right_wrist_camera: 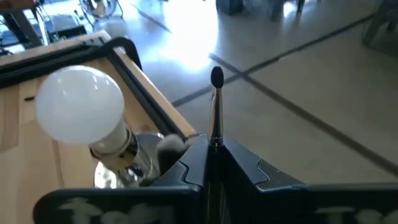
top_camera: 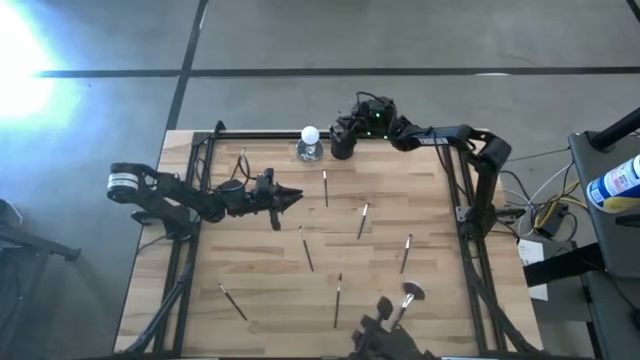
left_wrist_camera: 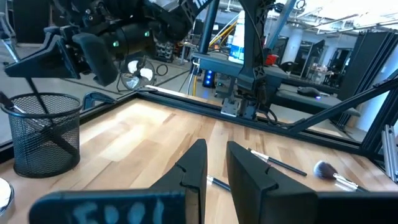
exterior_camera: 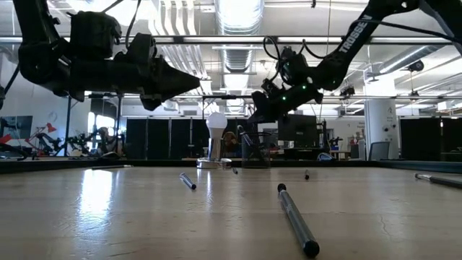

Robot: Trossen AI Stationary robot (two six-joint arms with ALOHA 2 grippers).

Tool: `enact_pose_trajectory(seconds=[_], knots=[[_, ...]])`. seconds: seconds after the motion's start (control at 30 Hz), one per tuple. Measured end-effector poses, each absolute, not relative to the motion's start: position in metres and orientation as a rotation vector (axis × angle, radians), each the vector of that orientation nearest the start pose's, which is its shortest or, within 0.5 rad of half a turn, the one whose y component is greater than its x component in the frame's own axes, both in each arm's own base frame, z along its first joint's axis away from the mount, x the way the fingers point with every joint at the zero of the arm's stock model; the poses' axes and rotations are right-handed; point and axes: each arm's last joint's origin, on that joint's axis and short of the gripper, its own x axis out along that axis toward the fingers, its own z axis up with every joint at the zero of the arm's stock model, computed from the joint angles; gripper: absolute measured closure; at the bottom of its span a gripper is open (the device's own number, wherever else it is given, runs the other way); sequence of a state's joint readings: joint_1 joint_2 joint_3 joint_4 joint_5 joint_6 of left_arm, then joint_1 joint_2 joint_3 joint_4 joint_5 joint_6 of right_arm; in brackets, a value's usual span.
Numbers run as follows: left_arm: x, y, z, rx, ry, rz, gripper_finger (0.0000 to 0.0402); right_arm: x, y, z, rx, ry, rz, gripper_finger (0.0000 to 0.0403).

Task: Pick & Place Makeup Supplies
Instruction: Put the makeup brush into the black makeup holder

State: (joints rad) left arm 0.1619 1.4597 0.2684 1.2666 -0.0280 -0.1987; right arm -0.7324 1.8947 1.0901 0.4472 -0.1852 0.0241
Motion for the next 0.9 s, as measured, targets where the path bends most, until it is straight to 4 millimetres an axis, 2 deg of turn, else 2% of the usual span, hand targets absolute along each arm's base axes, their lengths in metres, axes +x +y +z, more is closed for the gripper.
enact_pose_trajectory(seconds=[0.43,0.63,0.77,0.9], knots=[[0.231,0.038,0.166,-0.239,-0.078,0.182,0.0347,0.306,-0.268,0.19,0.281,0.446,-0.556,0.0364],[0.231,0.038,0.165,-0.301,-0.076,0.18,0.0347,0.304,-0.266,0.2,0.268,0.438,-0.554,0.0366],[0.233,0.039,0.165,-0.366,-0.065,0.202,0.0347,0.293,-0.251,0.213,0.236,0.425,-0.544,0.039],[0.237,0.039,0.162,-0.405,-0.016,0.24,0.0358,0.278,-0.212,0.209,0.222,0.413,-0.512,0.0394]])
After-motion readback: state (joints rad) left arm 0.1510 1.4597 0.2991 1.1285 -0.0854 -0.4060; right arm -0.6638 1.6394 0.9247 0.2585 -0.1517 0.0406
